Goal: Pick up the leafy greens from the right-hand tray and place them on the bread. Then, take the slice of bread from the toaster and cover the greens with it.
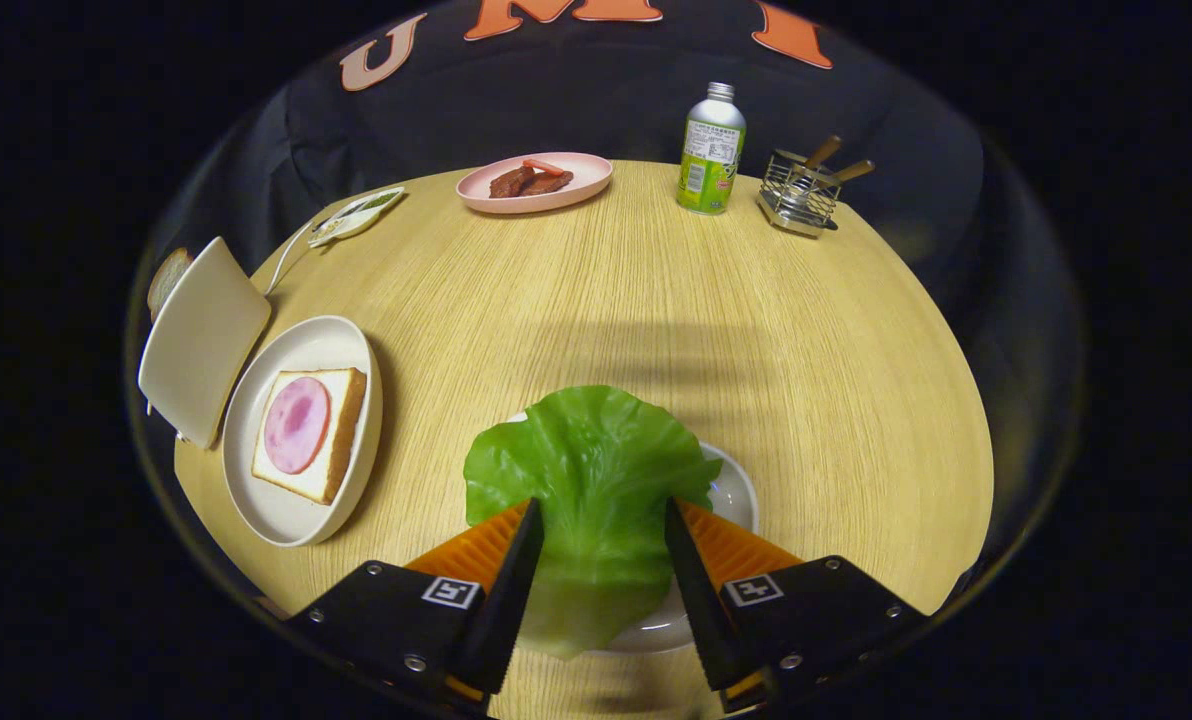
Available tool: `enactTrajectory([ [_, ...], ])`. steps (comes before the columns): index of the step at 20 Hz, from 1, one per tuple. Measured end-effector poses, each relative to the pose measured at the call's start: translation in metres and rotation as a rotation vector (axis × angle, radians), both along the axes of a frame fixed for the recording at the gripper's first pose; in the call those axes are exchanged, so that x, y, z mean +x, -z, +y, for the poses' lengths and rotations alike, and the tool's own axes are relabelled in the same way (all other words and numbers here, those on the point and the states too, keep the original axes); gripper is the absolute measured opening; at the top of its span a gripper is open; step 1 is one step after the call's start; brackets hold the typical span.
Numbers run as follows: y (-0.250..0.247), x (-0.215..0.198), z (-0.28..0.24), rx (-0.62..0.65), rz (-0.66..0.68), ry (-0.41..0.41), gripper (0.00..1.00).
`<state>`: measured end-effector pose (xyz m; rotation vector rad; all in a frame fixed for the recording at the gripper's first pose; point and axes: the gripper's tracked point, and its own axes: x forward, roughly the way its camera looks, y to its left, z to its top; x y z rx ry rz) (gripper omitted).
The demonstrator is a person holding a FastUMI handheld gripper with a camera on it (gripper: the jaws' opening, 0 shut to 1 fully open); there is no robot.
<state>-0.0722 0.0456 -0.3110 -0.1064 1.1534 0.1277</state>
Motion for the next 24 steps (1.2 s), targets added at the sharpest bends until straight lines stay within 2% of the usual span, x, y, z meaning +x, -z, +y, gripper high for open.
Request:
enactTrajectory([
  [3, 0.001, 0.005, -0.002, 0.006, -0.021, 0.024, 0.28],
  [5, -0.001, 0.005, 0.000, 0.027, -0.025, 0.024, 0.17],
  [7, -0.007, 0.008, 0.003, 0.064, -0.034, 0.047, 0.09],
  [10, -0.024, 0.015, 0.014, 0.145, -0.073, 0.075, 0.07],
  [14, -0.054, 0.026, 0.034, 0.228, -0.142, 0.057, 0.07],
  [18, -0.077, 0.029, 0.071, 0.287, -0.182, -0.023, 0.07],
  [24, -0.090, 0.022, 0.144, 0.358, -0.172, -0.180, 0.07],
])
